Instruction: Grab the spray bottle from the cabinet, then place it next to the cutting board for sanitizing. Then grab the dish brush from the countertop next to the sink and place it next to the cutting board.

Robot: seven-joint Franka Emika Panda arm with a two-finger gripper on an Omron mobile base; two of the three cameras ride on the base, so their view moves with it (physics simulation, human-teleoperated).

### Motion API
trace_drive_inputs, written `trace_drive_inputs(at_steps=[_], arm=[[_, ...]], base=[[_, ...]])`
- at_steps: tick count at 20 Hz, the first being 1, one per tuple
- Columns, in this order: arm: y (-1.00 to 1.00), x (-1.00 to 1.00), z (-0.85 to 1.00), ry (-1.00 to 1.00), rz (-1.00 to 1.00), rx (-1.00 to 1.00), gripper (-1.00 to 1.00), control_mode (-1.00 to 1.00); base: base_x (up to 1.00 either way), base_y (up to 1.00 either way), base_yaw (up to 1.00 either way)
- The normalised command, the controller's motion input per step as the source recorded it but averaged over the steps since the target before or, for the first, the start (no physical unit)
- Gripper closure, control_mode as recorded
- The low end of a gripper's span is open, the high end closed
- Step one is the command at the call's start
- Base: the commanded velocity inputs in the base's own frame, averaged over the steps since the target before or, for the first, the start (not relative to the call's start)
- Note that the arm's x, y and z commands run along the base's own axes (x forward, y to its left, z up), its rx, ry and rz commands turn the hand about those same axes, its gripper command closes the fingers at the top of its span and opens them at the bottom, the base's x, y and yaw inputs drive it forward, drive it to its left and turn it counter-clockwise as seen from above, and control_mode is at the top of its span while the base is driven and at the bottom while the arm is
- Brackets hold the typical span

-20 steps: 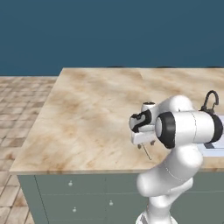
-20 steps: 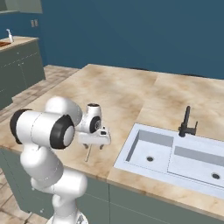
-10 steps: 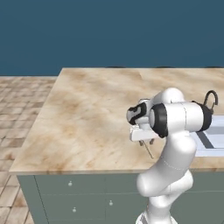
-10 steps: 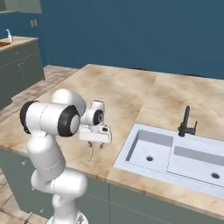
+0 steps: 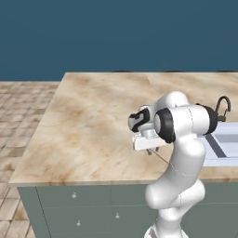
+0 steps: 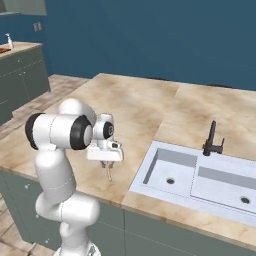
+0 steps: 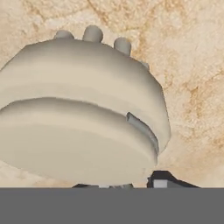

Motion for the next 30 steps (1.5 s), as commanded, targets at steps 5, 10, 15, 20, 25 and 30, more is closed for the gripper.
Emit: trace_drive_inputs(at_steps=[5, 10, 15, 20, 25, 30], arm=[[0.15, -0.33, -0.01, 0.0, 0.08, 0.0, 1.0, -1.0], [0.0, -0.26, 0.31, -0.05, 0.13, 0.0, 1.0, -1.0], [0.01, -0.16, 0.9, -0.52, 0.2, 0.01, 1.0, -1.0], [0.0, -0.36, 1.0, -0.41, 0.25, 0.17, 1.0, -1.0], [0.0, -0.48, 1.0, -0.21, 0.26, 0.12, 1.0, -1.0], [0.01, -0.55, 0.88, -0.14, 0.19, 0.0, 1.0, -1.0]], base=[[0.0, 0.0, 0.0], [0.0, 0.0, 0.0], [0.0, 0.0, 0.0], [0.0, 0.0, 0.0], [0.0, 0.0, 0.0], [0.0, 0.0, 0.0]])
